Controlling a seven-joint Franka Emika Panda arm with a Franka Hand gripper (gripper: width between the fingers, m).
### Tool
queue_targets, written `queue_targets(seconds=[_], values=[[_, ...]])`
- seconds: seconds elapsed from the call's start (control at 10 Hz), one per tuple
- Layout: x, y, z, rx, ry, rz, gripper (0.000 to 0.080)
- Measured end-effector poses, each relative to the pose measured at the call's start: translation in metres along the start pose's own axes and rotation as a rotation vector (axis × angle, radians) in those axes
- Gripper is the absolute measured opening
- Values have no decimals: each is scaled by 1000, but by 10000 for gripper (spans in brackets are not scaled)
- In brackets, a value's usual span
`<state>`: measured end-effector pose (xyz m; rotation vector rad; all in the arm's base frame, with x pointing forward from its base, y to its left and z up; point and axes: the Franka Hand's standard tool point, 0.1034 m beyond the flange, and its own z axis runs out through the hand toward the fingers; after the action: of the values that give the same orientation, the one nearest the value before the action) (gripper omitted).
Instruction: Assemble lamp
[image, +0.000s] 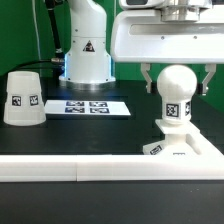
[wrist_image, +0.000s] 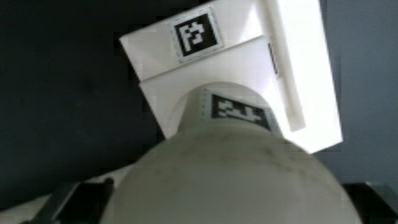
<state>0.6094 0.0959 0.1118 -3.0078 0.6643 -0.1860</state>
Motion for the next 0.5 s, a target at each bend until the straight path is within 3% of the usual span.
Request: queue_targets(seconds=[0.3,0.5], values=[[-6,0,2,20,-44,337,577],[-11,-5,3,9,-94,541,577]])
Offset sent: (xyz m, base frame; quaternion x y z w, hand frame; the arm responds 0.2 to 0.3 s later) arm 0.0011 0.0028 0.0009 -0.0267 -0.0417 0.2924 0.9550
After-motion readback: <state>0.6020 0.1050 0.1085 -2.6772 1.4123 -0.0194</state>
